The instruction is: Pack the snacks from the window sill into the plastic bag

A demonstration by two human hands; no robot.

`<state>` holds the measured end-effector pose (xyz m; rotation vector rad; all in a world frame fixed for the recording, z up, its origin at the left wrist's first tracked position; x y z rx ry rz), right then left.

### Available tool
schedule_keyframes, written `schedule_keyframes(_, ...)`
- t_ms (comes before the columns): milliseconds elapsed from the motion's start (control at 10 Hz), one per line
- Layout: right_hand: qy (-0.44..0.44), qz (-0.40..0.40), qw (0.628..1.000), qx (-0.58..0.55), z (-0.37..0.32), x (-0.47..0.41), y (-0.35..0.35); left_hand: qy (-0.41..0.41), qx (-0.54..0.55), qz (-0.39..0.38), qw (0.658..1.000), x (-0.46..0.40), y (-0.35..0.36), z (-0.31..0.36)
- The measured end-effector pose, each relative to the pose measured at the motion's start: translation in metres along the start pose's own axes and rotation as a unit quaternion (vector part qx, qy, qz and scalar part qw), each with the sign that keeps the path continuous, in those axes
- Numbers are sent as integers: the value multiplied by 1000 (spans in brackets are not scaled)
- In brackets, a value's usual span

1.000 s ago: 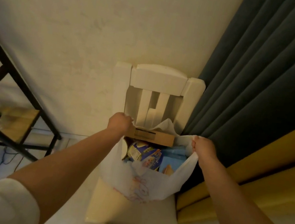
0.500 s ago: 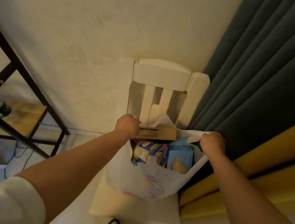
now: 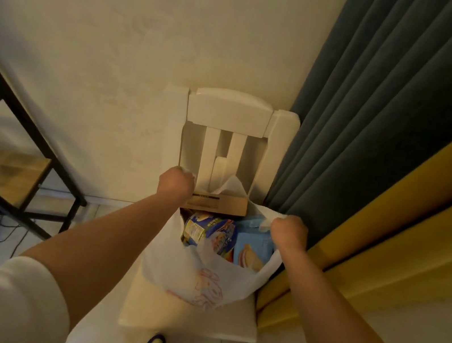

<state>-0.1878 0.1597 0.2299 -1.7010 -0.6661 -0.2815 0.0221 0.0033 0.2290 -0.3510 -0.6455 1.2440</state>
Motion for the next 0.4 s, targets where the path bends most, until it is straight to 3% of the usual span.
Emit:
schedule_keyframes(200, -84, 43, 995, 29, 9, 13, -8, 24, -127, -28, 991, 18, 1, -7)
schedule_keyframes(300, -118, 42, 992, 15, 14, 23, 3, 21, -92, -21, 995, 30, 3, -10)
schedule_keyframes(400, -147, 39, 988, -4, 23, 34, 16, 86, -136, -31, 987, 46, 6, -7)
Point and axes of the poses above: each hand's wrist, its own x-axis away from the middle knuckle, its own y-axis out of the palm, z = x × y, the point moved 5 cm from there along -x, towards the middle knuckle, and after that the axes turned 11 degrees about y, right-handed, at the moved point
